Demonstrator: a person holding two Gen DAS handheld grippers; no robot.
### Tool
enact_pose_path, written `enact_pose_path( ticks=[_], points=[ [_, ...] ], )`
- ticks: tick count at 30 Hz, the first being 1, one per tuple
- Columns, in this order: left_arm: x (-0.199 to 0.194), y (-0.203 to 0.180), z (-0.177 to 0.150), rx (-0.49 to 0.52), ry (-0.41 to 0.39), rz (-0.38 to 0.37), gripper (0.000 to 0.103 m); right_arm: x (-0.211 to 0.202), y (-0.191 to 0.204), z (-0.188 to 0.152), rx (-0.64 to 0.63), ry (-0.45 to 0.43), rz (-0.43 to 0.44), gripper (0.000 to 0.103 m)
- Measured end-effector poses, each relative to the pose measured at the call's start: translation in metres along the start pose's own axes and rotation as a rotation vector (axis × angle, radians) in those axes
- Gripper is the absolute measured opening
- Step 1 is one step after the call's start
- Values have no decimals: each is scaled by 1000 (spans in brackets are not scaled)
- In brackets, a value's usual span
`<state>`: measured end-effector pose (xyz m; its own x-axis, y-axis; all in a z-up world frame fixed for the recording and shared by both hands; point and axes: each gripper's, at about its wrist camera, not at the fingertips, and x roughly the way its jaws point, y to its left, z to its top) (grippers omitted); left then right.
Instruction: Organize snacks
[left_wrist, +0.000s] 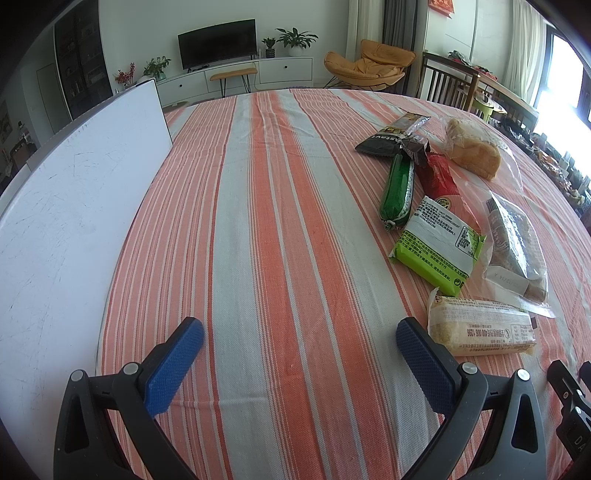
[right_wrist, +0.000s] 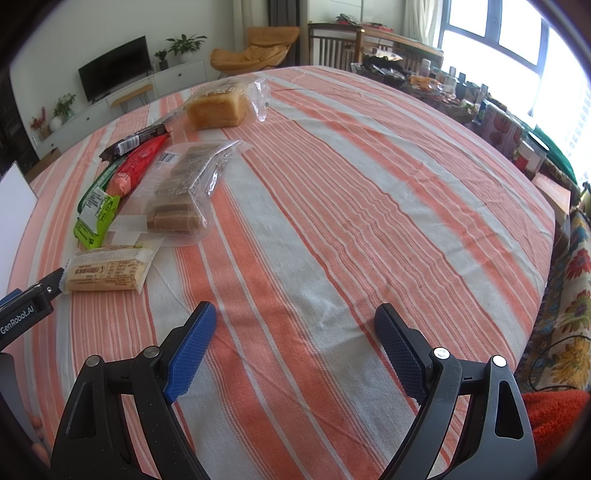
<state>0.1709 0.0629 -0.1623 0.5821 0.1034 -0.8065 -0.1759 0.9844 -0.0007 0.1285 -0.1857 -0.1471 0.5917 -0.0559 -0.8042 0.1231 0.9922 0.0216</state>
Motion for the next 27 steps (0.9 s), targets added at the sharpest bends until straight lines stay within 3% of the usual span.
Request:
enact_pose_path(
  ticks=[22,27],
  points=[
    [3,-2,3,-11,3,10,103,0,0,0,-2,0,1,90],
    [-9,5,-7,27,102,-23,103,0,0,0,-1,0,1,90]
  ],
)
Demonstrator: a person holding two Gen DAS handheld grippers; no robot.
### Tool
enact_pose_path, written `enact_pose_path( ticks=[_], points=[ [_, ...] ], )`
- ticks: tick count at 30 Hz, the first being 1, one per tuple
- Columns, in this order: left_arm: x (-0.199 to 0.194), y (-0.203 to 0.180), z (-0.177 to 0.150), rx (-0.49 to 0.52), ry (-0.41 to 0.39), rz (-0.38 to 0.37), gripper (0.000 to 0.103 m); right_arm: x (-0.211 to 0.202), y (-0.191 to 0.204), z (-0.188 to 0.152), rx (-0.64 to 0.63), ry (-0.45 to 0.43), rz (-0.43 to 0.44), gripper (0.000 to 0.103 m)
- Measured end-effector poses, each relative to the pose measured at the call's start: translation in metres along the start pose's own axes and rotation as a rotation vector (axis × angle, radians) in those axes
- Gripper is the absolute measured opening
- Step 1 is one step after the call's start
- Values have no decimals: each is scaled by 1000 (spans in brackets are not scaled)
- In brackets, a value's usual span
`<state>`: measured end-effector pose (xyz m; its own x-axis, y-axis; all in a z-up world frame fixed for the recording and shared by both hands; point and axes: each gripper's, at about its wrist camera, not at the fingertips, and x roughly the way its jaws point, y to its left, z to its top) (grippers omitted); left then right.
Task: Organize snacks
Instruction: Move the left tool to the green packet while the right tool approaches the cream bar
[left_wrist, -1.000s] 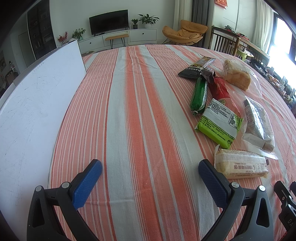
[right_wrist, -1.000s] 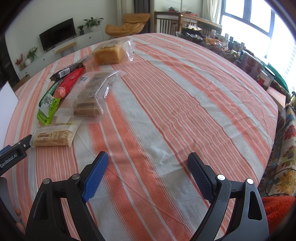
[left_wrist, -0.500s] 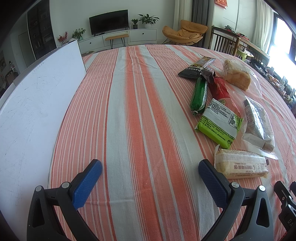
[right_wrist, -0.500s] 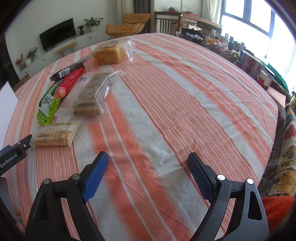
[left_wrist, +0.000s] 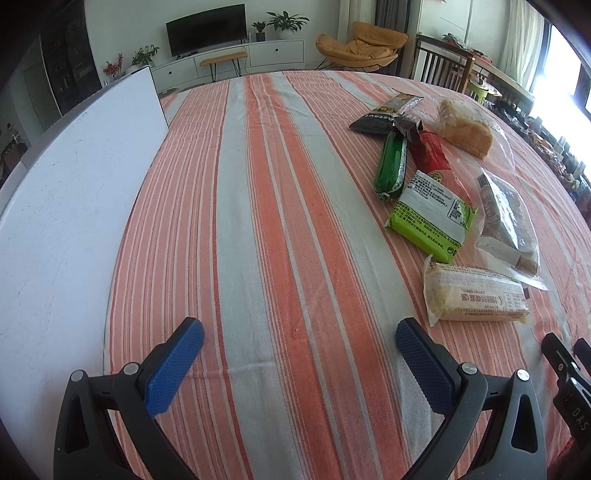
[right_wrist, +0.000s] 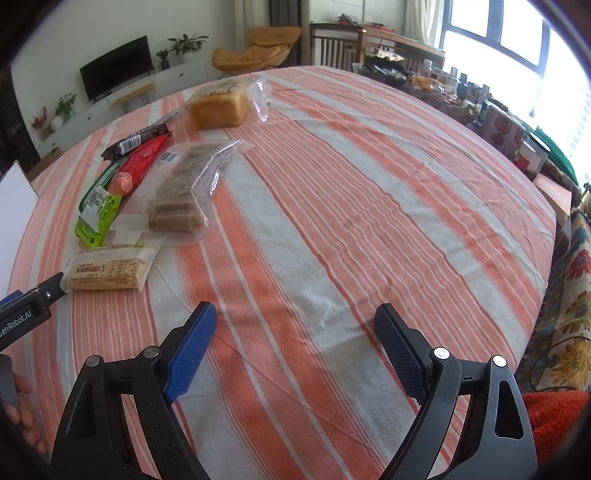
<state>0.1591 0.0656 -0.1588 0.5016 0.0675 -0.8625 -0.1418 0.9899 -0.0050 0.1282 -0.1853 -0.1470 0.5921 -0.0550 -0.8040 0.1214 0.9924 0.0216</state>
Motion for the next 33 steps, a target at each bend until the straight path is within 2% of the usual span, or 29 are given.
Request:
enact_pose_path(
  ticks=[3,5,8,11,13,18,19,20,22,23,25,27,28,29,30,33],
  points=[
    [-10,4,-5,-17,27,-47,102,0,0,0,0,0,-1,90],
    [-20,1,0,-27,-2,-84,102,0,0,0,0,0,0,90],
    [-32,-13,15,-23,-53,-129,102,0,0,0,-1,0,0,90],
    [-27,-39,41,1,-55,-161,102,0,0,0,-1,0,1,90],
    [-18,-58,60,30,-54,-150,102,0,0,0,-2,0,0,90],
    [20,-86,87,100,-15,-35,102,0,0,0,-5,0,3,90],
    [25,-84,86,108,-3,-20,98,0,1,0,-7,0,5,90],
    [27,-79,82,110,4,-28,80,-1,1,0,-8,0,7,90],
    [26,-65,70,105,20,-61,56,-1,2,0,-11,0,10,90],
    [21,-59,65,112,13,-60,56,-1,2,0,-10,0,11,90],
    [14,-47,53,128,37,-53,56,0,5,1,-11,2,11,92],
    [6,-35,44,121,44,-81,58,1,6,2,-9,2,10,93],
    [3,-31,41,116,44,-93,68,1,4,1,-8,2,10,93],
    [1,-27,40,114,43,-104,82,1,4,1,-7,2,9,93],
    [-2,-26,38,115,35,-115,86,1,4,1,-7,2,8,93],
    [-6,-29,37,150,27,-139,88,1,4,1,-9,1,11,93]
  ],
)
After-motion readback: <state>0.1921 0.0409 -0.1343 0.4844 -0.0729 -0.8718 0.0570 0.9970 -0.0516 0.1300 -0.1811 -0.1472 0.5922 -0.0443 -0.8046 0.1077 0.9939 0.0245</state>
